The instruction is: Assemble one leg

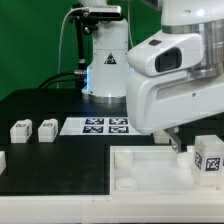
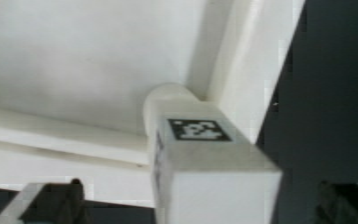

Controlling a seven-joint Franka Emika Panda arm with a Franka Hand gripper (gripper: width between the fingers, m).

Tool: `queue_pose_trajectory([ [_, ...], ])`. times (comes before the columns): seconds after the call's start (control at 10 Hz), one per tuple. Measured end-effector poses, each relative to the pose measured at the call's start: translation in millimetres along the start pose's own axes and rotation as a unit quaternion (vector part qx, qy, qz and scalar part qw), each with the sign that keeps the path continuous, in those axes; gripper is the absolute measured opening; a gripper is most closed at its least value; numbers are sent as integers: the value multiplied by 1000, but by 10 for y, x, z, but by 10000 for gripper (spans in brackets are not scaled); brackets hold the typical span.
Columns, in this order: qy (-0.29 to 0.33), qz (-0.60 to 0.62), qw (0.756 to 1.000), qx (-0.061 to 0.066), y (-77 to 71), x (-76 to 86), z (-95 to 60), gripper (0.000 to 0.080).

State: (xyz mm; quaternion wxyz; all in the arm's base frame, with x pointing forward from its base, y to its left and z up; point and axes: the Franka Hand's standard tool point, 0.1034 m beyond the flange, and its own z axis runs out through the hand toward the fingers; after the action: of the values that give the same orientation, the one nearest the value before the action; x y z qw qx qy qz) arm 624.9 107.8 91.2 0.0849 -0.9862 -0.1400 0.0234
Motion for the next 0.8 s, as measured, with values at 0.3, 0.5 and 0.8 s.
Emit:
queue_pose_trajectory([
  [0.3, 0, -3, 1000, 0, 10, -8, 8, 649],
  [0.5, 0, -2, 1000, 0, 11, -8, 9, 649],
  [0.8, 2, 55, 998, 4, 37, -3, 92, 649],
])
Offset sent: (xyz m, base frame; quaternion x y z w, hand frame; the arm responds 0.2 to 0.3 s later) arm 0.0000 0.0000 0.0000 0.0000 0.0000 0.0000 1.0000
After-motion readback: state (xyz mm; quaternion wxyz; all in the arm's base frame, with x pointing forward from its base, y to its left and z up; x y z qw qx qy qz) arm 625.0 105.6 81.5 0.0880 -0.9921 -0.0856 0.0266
